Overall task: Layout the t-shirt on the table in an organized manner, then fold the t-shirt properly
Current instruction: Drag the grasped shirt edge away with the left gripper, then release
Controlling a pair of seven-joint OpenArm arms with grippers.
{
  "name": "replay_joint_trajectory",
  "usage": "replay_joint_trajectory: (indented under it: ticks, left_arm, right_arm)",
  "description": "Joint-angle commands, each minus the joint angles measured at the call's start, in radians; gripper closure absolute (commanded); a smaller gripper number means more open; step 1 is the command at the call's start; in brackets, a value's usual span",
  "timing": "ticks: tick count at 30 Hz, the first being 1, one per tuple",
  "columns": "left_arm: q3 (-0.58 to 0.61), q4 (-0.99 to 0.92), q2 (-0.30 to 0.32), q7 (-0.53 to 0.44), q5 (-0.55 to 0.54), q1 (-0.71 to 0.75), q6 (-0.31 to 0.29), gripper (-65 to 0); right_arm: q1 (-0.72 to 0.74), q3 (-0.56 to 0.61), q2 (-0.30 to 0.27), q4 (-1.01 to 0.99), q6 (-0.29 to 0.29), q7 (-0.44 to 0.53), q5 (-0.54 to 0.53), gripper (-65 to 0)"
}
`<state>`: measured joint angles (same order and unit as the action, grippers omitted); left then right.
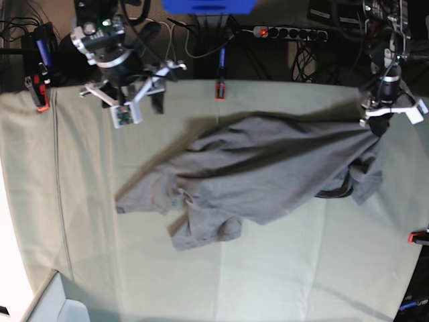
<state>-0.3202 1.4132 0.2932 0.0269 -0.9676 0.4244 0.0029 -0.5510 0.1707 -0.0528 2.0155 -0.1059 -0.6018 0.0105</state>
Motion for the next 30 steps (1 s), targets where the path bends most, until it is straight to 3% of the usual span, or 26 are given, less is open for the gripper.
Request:
replay_joint_trajectory:
  ticks: [1, 6, 8, 10, 16, 27, 30]
  left_arm:
    - [-0.023, 0.028, 0.008, -0.026, -0.030, 0.020, -0.007, -10.7]
    - [-0.060, 0.140, 0.008, -0.028, -0.063, 0.101, -0.008, -42.5]
    - [-0.079, 0.183, 0.005, -0.028, -0.054, 0.113, -0.008, -51.9]
    - [-0.083, 0.202, 0.007, -0.026, -0.052, 0.104, -0.008, -56.8]
    - [-0.036, 0.185, 0.016, -0.023, -0.001, -0.077, -0.004, -58.3]
    - [0.203, -0.137, 0.005, -0.022, 0.471, -0.444, 0.004, -58.3]
    - [0.197, -0.249, 0.005, 0.061, 0.554, -0.506, 0.004, -58.4]
  right_arm:
    - [-0.001, 0.011, -0.005, 0.015, -0.010, 0.019, -0.005, -27.4]
    - [0.001, 0.016, -0.005, 0.017, -0.010, 0.019, -0.005, -27.4]
    - [0.001, 0.016, -0.005, 0.017, -0.010, 0.019, -0.005, -27.4]
    - [0.001, 0.016, -0.005, 0.015, -0.010, 0.019, -0.005, -27.4]
    - [0.001, 0.016, -0.005, 0.015, -0.010, 0.019, -0.005, -27.4]
    - [-0.011, 0.008, -0.008, 0.015, -0.010, 0.009, -0.005, -27.4]
    - [-0.021, 0.011, -0.026, 0.015, -0.008, 0.009, -0.005, -27.4]
